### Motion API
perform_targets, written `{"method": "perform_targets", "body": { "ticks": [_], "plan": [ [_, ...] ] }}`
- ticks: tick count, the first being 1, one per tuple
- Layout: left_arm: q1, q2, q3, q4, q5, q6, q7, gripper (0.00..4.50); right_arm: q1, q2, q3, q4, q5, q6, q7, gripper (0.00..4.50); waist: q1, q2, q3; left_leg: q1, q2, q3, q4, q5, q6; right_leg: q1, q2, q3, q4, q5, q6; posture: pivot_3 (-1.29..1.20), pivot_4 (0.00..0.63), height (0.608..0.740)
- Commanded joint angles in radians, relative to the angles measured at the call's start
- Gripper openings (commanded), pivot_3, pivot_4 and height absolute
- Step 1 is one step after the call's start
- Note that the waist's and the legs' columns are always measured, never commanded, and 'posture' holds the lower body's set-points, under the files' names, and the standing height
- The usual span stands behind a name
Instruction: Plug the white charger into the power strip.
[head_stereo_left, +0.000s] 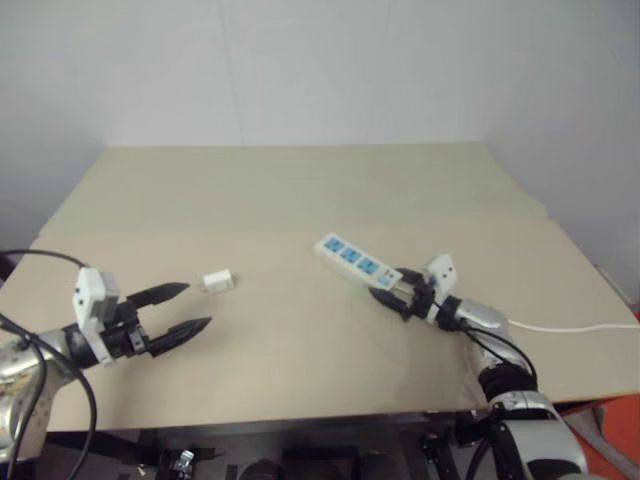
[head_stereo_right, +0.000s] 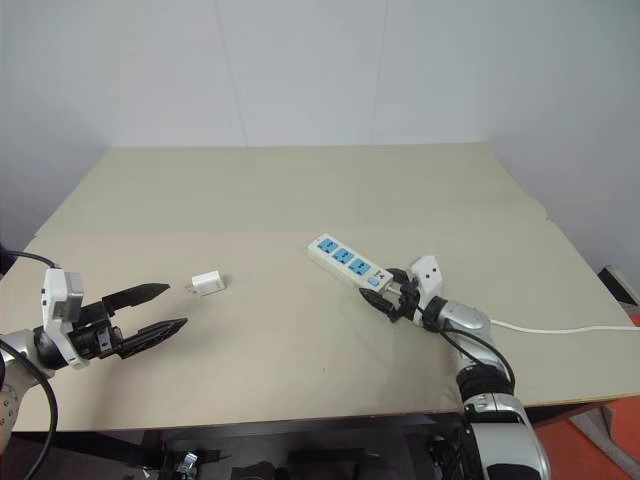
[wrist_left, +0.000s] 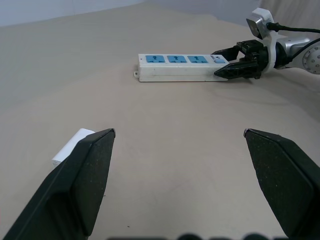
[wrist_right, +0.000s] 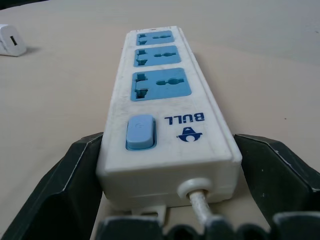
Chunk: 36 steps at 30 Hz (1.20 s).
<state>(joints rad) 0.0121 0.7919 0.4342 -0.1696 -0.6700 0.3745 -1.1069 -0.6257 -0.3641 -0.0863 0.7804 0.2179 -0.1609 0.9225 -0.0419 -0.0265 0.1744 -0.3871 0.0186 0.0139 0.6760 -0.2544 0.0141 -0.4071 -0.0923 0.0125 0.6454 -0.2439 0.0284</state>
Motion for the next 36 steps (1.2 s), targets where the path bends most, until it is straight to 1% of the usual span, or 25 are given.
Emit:
{"method": "perform_targets", "body": {
  "ticks": [1, 2, 7, 10, 16, 22, 25, 30, 32, 34, 36],
  "plan": [
    [0.004, 0.000, 0.022, -0.027, -0.015, -0.008, 0.005, 4.50, -0.013, -0.004, -0.005, 0.006, -0.003, -0.039, 0.003, 3.53, 0.000, 0.000, 0.000, 0.000, 0.000, 0.000, 0.000, 0.000, 0.000, 0.000, 0.000, 0.000, 0.000, 0.000, 0.000, 0.00, 0.150, 0.740],
    [0.005, -0.001, 0.022, -0.028, -0.016, -0.007, 0.006, 4.50, -0.013, -0.004, -0.004, 0.009, -0.005, -0.043, 0.003, 3.41, 0.000, 0.000, 0.000, 0.000, 0.000, 0.000, 0.000, 0.000, 0.000, 0.000, 0.000, 0.000, 0.000, 0.000, 0.000, 0.00, 0.150, 0.740],
    [0.005, -0.003, 0.021, -0.030, -0.020, -0.005, 0.008, 4.50, -0.013, -0.001, 0.001, 0.016, -0.007, -0.045, 0.010, 3.42, 0.000, 0.000, 0.000, 0.000, 0.000, 0.000, 0.000, 0.000, 0.000, 0.000, 0.000, 0.000, 0.000, 0.000, 0.000, 0.00, 0.150, 0.740],
    [-0.001, -0.004, 0.021, -0.031, -0.014, -0.008, 0.018, 4.50, 0.000, -0.010, 0.012, -0.013, -0.008, -0.052, 0.048, 3.42, 0.000, 0.000, 0.000, 0.000, 0.000, 0.000, 0.000, 0.000, 0.000, 0.000, 0.000, 0.000, 0.000, 0.000, 0.000, 0.00, 0.150, 0.740],
    [-0.034, 0.042, 0.031, -0.007, -0.017, 0.006, 0.000, 4.50, 0.070, -0.081, 0.058, -0.205, 0.053, -0.017, 0.282, 3.42, 0.001, 0.000, 0.000, -0.001, 0.000, 0.000, 0.000, 0.000, 0.000, 0.000, 0.000, 0.000, -0.001, 0.000, 0.000, 0.00, 0.150, 0.740],
    [-0.110, 0.103, -0.008, 0.077, 0.030, -0.009, -0.040, 4.50, 0.055, -0.097, 0.120, -0.246, 0.074, -0.041, 0.486, 3.42, -0.002, 0.000, 0.000, 0.001, 0.000, 0.000, 0.000, 0.000, 0.000, 0.000, 0.002, 0.000, 0.000, 0.000, 0.000, 0.00, 0.150, 0.740],
    [-0.160, 0.130, -0.048, 0.112, 0.049, 0.001, -0.063, 4.50, 0.008, -0.086, 0.160, -0.199, 0.060, -0.061, 0.581, 3.42, -0.003, 0.000, 0.000, 0.000, 0.000, 0.000, 0.000, 0.000, 0.000, -0.001, 0.002, 0.000, 0.000, 0.000, 0.000, 0.00, 0.150, 0.740],
    [-0.260, 0.176, -0.138, 0.166, 0.121, -0.010, -0.094, 4.50, -0.109, -0.046, 0.197, -0.017, 0.013, -0.110, 0.622, 3.42, -0.002, 0.000, 0.000, 0.000, 0.000, 0.000, 0.000, 0.000, 0.000, -0.001, 0.002, 0.000, 0.001, 0.000, 0.000, 0.00, 0.150, 0.740],
    [-0.345, 0.198, -0.195, 0.220, 0.175, -0.028, -0.110, 4.50, -0.153, -0.027, 0.209, 0.064, -0.012, -0.139, 0.628, 3.42, -0.001, 0.000, 0.000, 0.000, 0.000, 0.000, 0.000, 0.000, 0.000, -0.001, 0.002, -0.001, 0.001, 0.000, 0.000, 0.00, 0.150, 0.740],
    [-0.433, 0.221, -0.270, 0.282, 0.265, -0.065, -0.115, 4.50, -0.187, -0.015, 0.216, 0.130, -0.033, -0.164, 0.646, 3.42, 0.000, 0.000, 0.000, -0.001, 0.000, 0.000, 0.000, 0.000, 0.000, -0.001, 0.002, -0.001, 0.000, 0.000, 0.000, 0.00, 0.150, 0.740],
    [-0.524, 0.247, -0.349, 0.352, 0.339, -0.096, -0.160, 4.50, -0.209, -0.009, 0.220, 0.178, -0.044, -0.178, 0.667, 3.42, 0.000, 0.000, 0.000, -0.001, -0.001, 0.000, 0.000, 0.000, 0.000, -0.001, 0.002, -0.001, 0.000, 0.000, 0.000, 0.00, 0.150, 0.740]
  ]
}}
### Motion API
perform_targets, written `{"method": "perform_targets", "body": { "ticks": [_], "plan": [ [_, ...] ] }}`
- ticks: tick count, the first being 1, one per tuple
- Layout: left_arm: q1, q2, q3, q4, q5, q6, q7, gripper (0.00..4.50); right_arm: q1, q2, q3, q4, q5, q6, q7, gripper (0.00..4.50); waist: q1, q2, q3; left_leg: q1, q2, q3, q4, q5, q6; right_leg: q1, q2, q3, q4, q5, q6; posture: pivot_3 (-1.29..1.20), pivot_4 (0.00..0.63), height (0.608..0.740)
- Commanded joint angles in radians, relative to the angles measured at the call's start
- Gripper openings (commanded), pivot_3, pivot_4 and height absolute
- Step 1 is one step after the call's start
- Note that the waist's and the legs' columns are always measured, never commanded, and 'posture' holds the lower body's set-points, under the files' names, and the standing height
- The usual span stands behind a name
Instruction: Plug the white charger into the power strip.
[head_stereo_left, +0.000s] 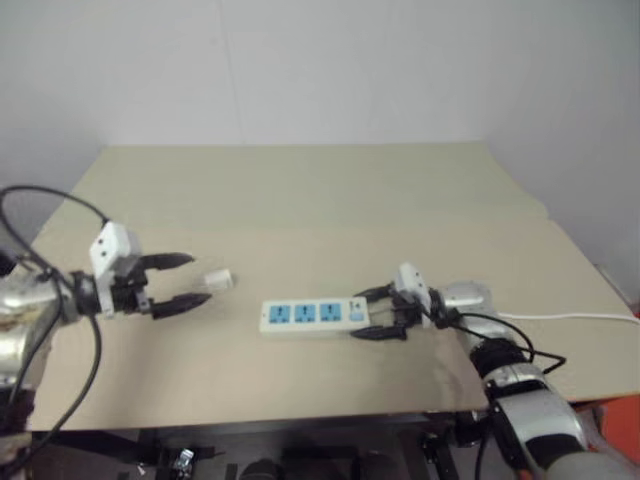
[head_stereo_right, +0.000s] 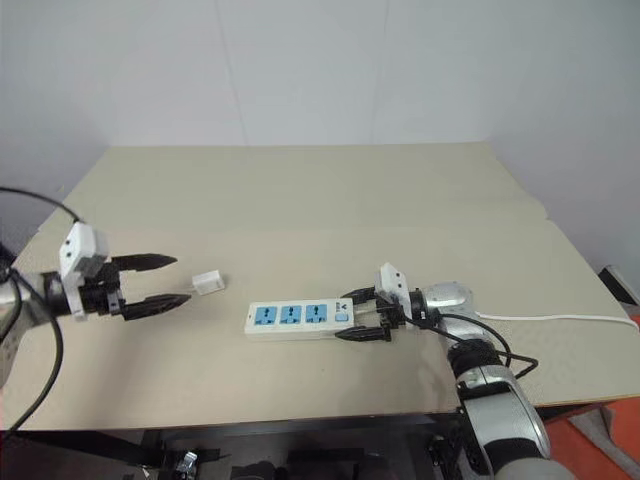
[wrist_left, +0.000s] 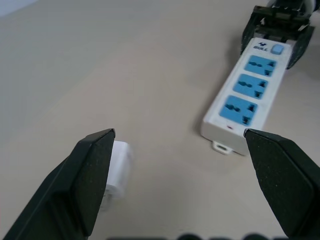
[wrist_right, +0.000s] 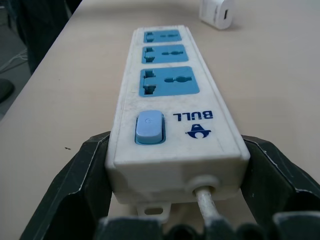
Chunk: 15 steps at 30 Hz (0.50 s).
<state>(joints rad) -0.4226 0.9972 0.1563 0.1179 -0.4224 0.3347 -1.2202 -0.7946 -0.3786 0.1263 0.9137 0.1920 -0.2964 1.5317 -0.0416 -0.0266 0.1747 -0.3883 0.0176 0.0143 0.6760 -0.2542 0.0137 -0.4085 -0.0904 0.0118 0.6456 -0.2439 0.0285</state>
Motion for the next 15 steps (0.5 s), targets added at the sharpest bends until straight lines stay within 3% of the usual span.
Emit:
{"method": "perform_targets", "body": {
  "ticks": [1, 7, 9, 15],
  "plan": [
    [-0.143, 0.045, -0.101, 0.102, 0.110, -0.075, -0.083, 4.50, -0.049, 0.008, 0.009, 0.065, -0.024, -0.048, 0.063, 3.42, -0.001, 0.000, 0.000, -0.001, 0.000, 0.000, 0.000, 0.000, 0.000, 0.000, 0.000, 0.000, 0.000, 0.000, 0.000, 0.00, 0.150, 0.740],
    [-0.518, 0.015, -0.347, 0.362, 0.290, -0.081, -0.322, 4.50, -0.085, 0.022, 0.013, 0.170, -0.070, -0.091, 0.033, 3.42, -0.001, 0.000, 0.000, -0.002, 0.000, 0.007, 0.002, 0.000, 0.000, -0.002, 0.001, -0.001, 0.001, 0.000, 0.000, 0.00, 0.150, 0.740],
    [-0.656, -0.034, -0.423, 0.480, 0.358, -0.087, -0.366, 4.50, -0.088, 0.025, 0.011, 0.191, -0.084, -0.101, 0.021, 3.42, -0.003, 0.000, 0.000, -0.001, 0.000, 0.009, 0.002, 0.000, 0.000, -0.001, 0.001, 0.000, 0.002, 0.000, 0.000, 0.00, 0.150, 0.740],
    [-0.909, -0.129, -0.614, 0.767, 0.620, -0.274, -0.362, 4.50, -0.091, 0.032, 0.006, 0.235, -0.115, -0.128, -0.034, 3.42, -0.011, 0.000, 0.000, -0.001, 0.000, 0.009, 0.002, 0.000, 0.000, -0.001, 0.002, 0.001, 0.002, 0.000, 0.001, 0.00, 0.150, 0.740]
  ]
}}
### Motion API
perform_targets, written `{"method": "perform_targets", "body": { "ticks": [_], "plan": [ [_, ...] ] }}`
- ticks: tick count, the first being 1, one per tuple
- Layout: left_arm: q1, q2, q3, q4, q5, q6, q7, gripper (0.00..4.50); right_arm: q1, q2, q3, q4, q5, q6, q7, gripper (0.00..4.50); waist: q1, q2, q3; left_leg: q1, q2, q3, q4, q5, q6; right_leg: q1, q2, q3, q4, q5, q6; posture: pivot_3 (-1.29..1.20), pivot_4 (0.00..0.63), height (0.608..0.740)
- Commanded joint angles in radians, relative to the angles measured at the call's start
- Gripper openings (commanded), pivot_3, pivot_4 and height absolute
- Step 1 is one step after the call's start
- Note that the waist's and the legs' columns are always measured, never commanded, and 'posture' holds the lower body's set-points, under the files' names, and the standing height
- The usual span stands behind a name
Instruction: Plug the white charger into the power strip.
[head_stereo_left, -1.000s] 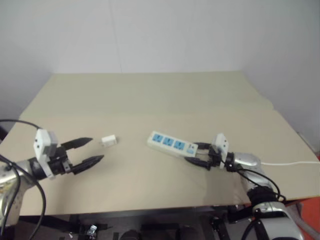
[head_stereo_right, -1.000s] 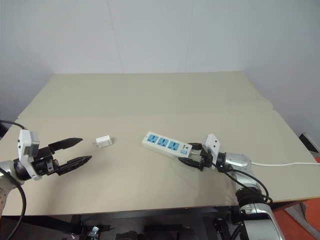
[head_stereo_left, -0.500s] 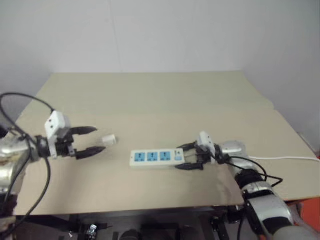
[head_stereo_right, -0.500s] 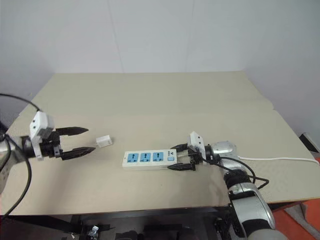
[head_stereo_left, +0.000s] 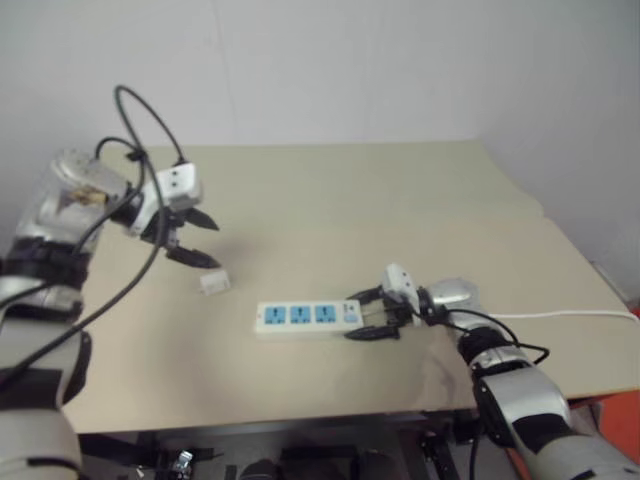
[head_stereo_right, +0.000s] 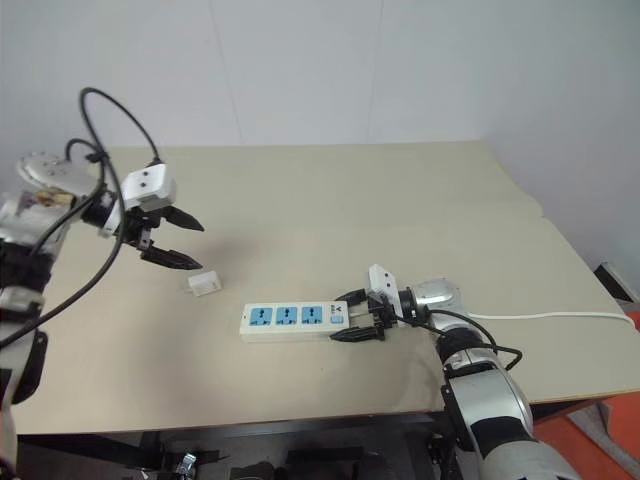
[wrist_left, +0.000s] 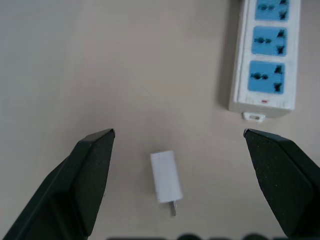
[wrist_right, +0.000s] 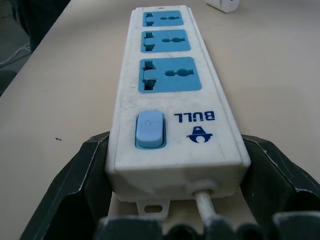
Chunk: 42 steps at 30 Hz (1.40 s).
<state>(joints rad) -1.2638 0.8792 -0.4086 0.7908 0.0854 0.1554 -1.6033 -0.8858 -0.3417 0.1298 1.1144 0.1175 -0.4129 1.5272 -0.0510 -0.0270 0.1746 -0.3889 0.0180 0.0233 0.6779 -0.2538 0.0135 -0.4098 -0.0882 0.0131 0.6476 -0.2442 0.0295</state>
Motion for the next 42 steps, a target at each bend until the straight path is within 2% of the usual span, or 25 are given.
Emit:
{"method": "perform_targets", "body": {
  "ticks": [1, 7, 16, 21, 29, 42],
  "plan": [
    [-0.091, -0.032, -0.066, 0.138, 0.143, -0.109, 0.035, 4.50, 0.000, -0.003, 0.001, 0.038, -0.042, -0.011, -0.039, 3.42, -0.002, 0.000, 0.000, 0.000, 0.000, 0.000, 0.000, 0.000, 0.000, 0.000, 0.000, 0.000, 0.000, 0.000, 0.000, 0.00, 0.150, 0.740],
    [-0.179, -0.160, -0.103, 0.354, 0.261, -0.054, 0.102, 4.50, 0.008, 0.009, -0.008, 0.047, -0.053, -0.014, -0.077, 3.42, 0.002, 0.000, 0.000, 0.000, 0.000, 0.000, 0.001, 0.000, 0.000, 0.000, 0.000, 0.000, 0.001, 0.001, 0.002, 0.00, 0.150, 0.740],
    [-0.195, -0.267, -0.102, 0.473, 0.347, 0.004, 0.186, 4.50, 0.008, 0.017, -0.009, 0.049, -0.070, -0.009, -0.111, 3.42, -0.002, -0.001, -0.001, 0.000, 0.000, 0.000, 0.001, 0.000, 0.000, 0.000, 0.000, 0.000, 0.001, 0.001, 0.002, 0.00, 0.150, 0.740],
    [-0.170, -0.302, -0.099, 0.497, 0.378, 0.017, 0.251, 4.50, 0.014, 0.019, -0.008, 0.044, -0.072, -0.008, -0.117, 3.42, -0.004, -0.001, -0.001, 0.000, 0.000, -0.001, 0.001, 0.000, 0.000, 0.000, 0.000, 0.000, 0.001, 0.001, 0.003, 0.00, 0.150, 0.740],
    [-0.148, -0.337, -0.096, 0.508, 0.393, 0.044, 0.249, 4.50, 0.026, 0.022, -0.003, 0.037, -0.078, -0.009, -0.126, 3.42, -0.007, -0.001, -0.001, 0.000, 0.000, -0.001, 0.001, 0.000, 0.000, 0.000, 0.000, 0.000, 0.001, 0.002, 0.003, 0.00, 0.150, 0.740],
    [-0.112, -0.344, -0.117, 0.512, 0.435, 0.046, 0.263, 4.50, 0.032, 0.025, -0.002, 0.034, -0.085, -0.007, -0.144, 3.42, -0.016, -0.002, -0.001, 0.000, 0.000, -0.001, 0.001, 0.000, 0.000, 0.000, 0.000, 0.000, 0.002, 0.002, 0.003, 0.00, 0.150, 0.740]
  ]
}}
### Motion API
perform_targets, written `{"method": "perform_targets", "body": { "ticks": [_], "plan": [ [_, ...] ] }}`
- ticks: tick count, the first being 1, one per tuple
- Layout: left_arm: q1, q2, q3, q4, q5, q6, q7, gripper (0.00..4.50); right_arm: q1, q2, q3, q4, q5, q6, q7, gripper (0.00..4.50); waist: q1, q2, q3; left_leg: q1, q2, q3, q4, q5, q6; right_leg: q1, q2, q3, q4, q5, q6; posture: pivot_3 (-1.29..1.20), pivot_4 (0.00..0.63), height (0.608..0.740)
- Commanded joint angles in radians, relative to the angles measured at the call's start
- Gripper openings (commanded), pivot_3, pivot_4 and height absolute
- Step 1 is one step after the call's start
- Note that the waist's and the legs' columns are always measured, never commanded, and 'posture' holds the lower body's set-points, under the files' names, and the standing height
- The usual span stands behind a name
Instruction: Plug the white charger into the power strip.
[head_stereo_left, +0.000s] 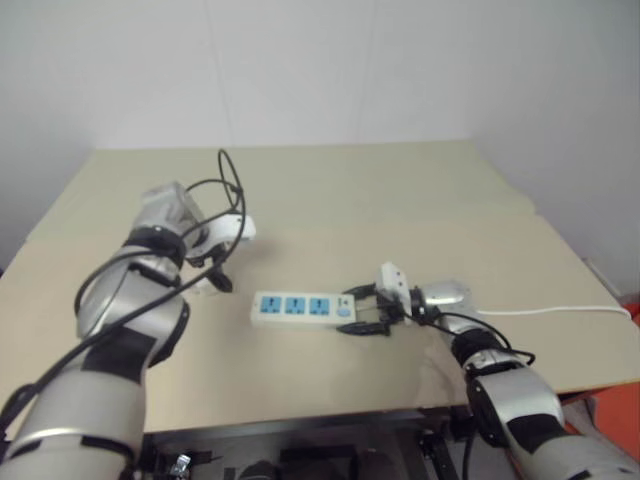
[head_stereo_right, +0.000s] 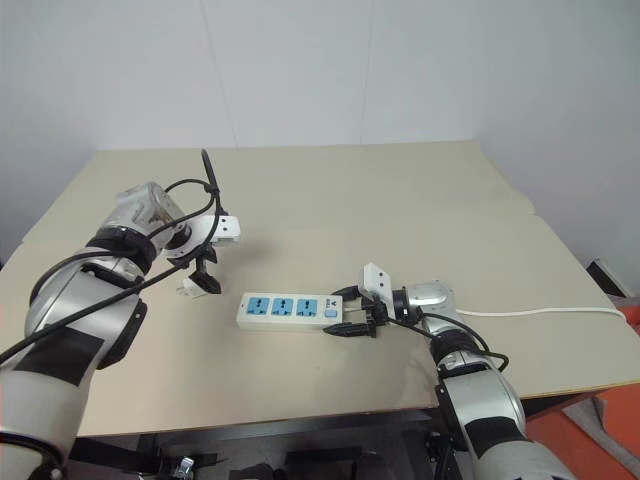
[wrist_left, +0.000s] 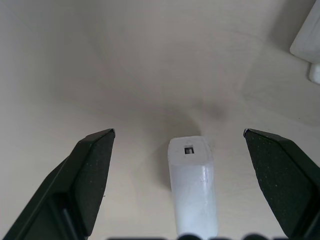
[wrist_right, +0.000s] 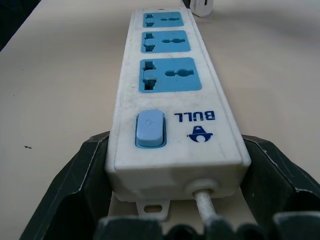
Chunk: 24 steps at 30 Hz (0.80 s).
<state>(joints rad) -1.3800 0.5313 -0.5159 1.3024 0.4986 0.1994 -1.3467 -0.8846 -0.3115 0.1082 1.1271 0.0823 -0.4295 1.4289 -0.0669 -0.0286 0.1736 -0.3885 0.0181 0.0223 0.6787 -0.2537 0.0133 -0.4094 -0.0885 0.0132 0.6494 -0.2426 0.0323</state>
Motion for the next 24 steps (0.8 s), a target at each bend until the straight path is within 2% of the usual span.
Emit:
{"method": "perform_targets", "body": {
  "ticks": [1, 4, 13, 19, 24],
  "plan": [
    [0.005, 0.003, -0.013, 0.002, 0.028, 0.005, -0.002, 4.50, 0.031, -0.005, 0.020, 0.022, -0.051, 0.010, -0.047, 3.42, 0.000, 0.000, 0.000, 0.000, 0.000, 0.000, 0.000, 0.000, 0.000, 0.000, 0.000, 0.000, 0.000, 0.000, 0.000, 0.00, 0.150, 0.740],
    [0.011, 0.002, -0.017, 0.004, 0.037, 0.007, -0.003, 3.91, 0.030, -0.007, 0.020, 0.022, -0.053, 0.010, -0.052, 3.42, 0.000, -0.001, -0.001, 0.000, 0.000, 0.000, 0.000, 0.000, 0.000, 0.000, 0.000, 0.000, 0.000, 0.000, 0.000, 0.00, 0.150, 0.740],
    [0.024, -0.010, -0.012, 0.008, 0.034, 0.019, 0.038, 1.03, 0.026, -0.010, 0.022, 0.021, -0.056, 0.016, -0.063, 3.42, 0.000, -0.001, -0.001, 0.000, 0.000, -0.001, 0.000, 0.000, 0.000, 0.000, 0.000, 0.000, 0.000, 0.000, 0.000, 0.00, 0.150, 0.740],
    [0.003, -0.001, 0.007, -0.002, 0.014, 0.005, 0.016, 1.02, 0.026, -0.013, 0.022, 0.021, -0.057, 0.014, -0.062, 3.42, 0.000, -0.002, -0.001, 0.000, 0.000, -0.001, 0.000, 0.000, 0.000, 0.001, 0.000, 0.000, 0.000, 0.000, 0.000, 0.00, 0.150, 0.740],
    [-0.104, 0.022, 0.139, -0.043, -0.110, 0.029, -0.051, 1.02, 0.035, -0.012, 0.021, 0.015, -0.053, 0.011, -0.055, 3.42, 0.000, -0.002, -0.001, 0.000, 0.000, -0.001, 0.000, 0.000, 0.000, 0.001, 0.000, -0.001, 0.000, 0.000, 0.000, 0.00, 0.150, 0.740]
  ]
}}
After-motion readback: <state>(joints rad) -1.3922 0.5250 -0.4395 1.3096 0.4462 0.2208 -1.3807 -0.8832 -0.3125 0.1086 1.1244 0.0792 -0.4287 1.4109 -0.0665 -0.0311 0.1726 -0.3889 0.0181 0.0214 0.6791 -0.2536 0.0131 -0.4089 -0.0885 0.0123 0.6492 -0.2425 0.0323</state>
